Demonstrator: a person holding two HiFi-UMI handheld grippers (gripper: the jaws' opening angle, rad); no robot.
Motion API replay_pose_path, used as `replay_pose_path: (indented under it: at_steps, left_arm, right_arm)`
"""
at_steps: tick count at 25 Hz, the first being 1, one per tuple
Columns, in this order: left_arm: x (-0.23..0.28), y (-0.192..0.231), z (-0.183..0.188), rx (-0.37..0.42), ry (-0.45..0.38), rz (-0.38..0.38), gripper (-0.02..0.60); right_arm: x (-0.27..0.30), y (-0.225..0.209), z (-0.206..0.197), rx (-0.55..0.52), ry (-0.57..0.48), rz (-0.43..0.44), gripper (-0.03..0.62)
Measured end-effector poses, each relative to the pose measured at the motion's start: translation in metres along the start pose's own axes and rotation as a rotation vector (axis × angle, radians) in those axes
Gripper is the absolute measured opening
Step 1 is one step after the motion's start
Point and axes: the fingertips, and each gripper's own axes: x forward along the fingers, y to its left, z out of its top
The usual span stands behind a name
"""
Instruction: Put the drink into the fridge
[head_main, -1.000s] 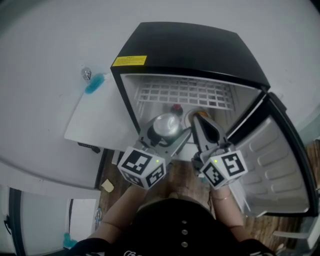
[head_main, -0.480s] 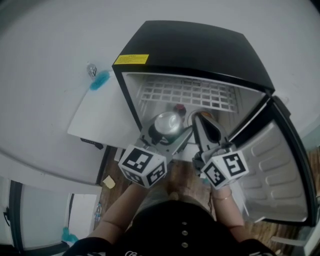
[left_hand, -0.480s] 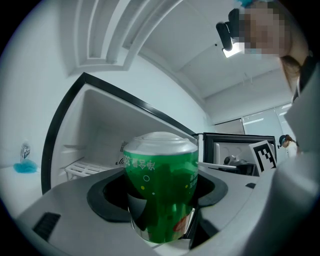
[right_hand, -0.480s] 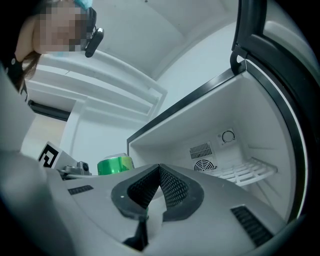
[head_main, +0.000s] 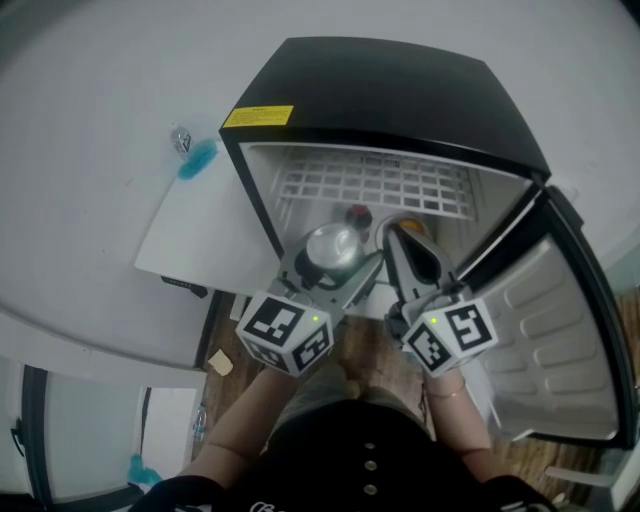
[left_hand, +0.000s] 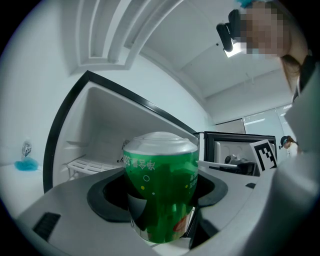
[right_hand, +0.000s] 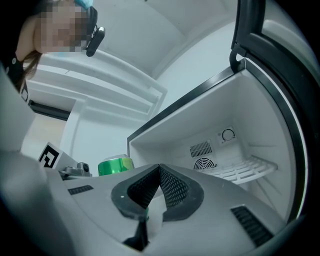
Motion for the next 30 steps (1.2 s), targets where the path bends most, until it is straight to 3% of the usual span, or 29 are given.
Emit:
replay_pose_path:
  at_steps: [30]
  left_arm:
    - [0.006, 0.032, 0.024, 0.033, 0.008, -0.003, 0.344]
  right_arm:
    - [0.019, 0.004, 0.007, 0.001, 0.003, -0.036, 0.009]
